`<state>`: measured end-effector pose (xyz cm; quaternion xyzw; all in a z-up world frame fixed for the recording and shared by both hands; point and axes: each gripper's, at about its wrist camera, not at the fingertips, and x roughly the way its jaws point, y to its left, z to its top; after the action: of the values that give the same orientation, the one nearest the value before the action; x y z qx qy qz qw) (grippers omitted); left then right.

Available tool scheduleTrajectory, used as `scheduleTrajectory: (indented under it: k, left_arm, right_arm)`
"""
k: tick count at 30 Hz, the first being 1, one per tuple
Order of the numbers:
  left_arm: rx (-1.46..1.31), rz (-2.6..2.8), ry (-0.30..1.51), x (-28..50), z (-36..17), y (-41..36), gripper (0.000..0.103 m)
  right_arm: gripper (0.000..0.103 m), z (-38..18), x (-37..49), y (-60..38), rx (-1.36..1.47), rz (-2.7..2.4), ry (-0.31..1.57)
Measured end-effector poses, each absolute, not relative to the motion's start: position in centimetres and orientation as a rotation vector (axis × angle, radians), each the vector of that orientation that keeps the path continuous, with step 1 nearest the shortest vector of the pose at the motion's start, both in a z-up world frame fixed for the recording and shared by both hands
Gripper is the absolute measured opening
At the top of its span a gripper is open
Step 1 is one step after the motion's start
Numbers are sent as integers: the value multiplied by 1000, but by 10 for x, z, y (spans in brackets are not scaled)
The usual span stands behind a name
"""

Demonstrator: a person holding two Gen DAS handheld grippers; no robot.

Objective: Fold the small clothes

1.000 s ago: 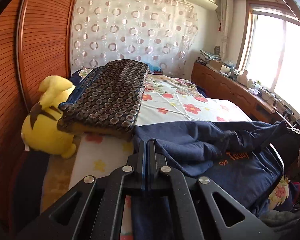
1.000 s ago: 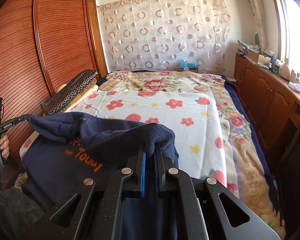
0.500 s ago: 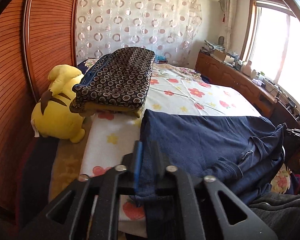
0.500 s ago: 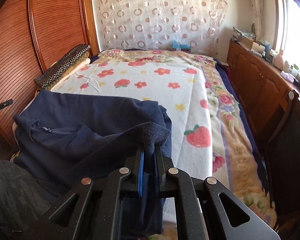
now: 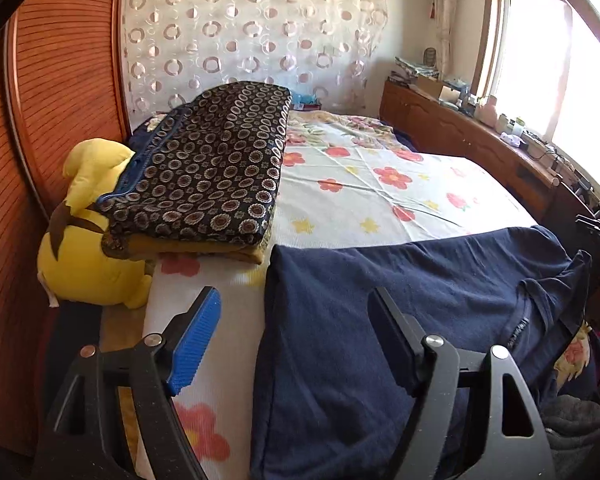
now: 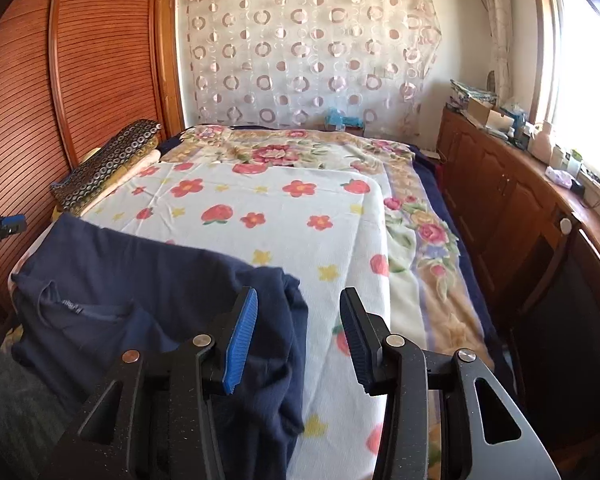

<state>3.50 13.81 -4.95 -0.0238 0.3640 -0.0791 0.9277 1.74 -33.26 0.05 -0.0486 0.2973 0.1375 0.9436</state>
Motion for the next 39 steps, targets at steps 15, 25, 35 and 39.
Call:
scheduleTrajectory:
  k: [15,25,35,39]
  left_arm:
    - [-7,-142,869,98,-92,134,77]
    - [-41,-149,905,101,-106,138,77]
    - [-17,-142,906,104,-108,135,79]
    - [-6,-141,907,105,-109,134,79]
  right_arm:
    - [4,-34,111,-312,-33,430,797]
    - [3,-8,75,-341,3,284,648]
    - [51,-11,83,-328,-71,281,684]
    - [56,-19,90,-325,-81,331,752]
